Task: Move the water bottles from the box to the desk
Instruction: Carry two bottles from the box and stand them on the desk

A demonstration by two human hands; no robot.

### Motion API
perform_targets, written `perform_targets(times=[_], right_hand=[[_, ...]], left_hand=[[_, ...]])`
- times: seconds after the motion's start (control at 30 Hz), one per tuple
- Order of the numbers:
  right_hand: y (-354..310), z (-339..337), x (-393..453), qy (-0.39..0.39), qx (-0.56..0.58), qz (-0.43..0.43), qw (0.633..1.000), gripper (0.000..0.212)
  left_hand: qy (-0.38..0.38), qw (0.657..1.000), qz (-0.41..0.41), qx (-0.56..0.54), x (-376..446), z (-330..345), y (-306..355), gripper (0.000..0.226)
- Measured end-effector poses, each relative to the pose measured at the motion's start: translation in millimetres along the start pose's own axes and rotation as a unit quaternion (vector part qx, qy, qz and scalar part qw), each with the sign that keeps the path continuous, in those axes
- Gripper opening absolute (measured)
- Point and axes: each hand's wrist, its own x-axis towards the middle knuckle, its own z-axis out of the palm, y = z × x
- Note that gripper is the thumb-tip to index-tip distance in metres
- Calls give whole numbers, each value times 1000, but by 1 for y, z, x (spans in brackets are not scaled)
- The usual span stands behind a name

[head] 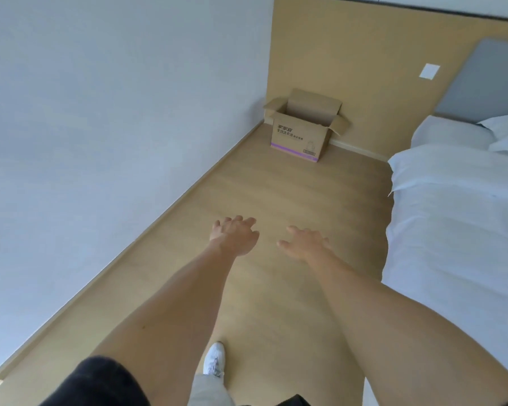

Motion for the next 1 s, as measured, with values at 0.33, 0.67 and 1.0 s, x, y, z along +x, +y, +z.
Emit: perform_targets(times=[0.33, 0.67, 1.0], right_hand=[[-101, -70, 95, 24, 26, 11, 999, 62], [-115, -105, 199, 13, 33, 48, 998, 62], [-112, -178, 366, 9, 67, 30, 997, 60]], left_hand=[[-12, 999, 34, 7, 130, -86, -73, 52], [-22, 998, 49, 35, 240, -112, -89, 52], [-19, 997, 41, 70, 408, -170, -73, 52]])
